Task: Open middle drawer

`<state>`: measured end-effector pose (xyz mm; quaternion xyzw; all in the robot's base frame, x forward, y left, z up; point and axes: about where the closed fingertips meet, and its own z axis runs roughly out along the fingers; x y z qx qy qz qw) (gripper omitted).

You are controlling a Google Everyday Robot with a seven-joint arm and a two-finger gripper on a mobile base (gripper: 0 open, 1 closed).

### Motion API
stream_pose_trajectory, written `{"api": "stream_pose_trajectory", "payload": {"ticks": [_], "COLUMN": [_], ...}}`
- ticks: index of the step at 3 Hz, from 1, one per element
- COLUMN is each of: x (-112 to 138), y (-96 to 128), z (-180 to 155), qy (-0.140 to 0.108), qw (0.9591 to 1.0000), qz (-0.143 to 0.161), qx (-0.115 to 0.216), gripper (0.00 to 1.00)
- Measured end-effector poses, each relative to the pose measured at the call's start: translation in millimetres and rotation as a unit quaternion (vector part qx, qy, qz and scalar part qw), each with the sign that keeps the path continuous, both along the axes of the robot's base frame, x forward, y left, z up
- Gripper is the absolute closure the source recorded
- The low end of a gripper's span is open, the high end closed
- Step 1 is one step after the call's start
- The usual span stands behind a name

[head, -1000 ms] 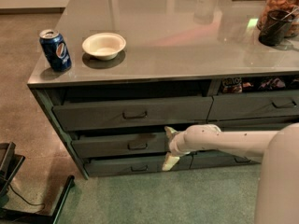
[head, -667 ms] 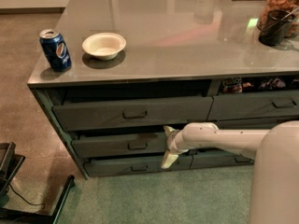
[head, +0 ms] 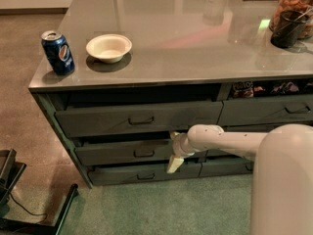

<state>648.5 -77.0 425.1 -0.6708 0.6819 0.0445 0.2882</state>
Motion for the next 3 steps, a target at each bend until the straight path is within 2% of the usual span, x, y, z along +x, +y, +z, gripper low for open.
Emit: {"api": "stream_pose_trajectory", "payload": {"ticks": [1,2,3], "x": [7,13,13], "y": [1,-6,-6], "z": [-8,-29,-29], "qy": [0.008,0.029,0.029], "qw": [1.0,0.9994,0.9994], "qz": [-0.002,-0.017,-0.017], "qx": [-0.001,-0.006,-0.006], "gripper": [0.0,0.0,0.0]}}
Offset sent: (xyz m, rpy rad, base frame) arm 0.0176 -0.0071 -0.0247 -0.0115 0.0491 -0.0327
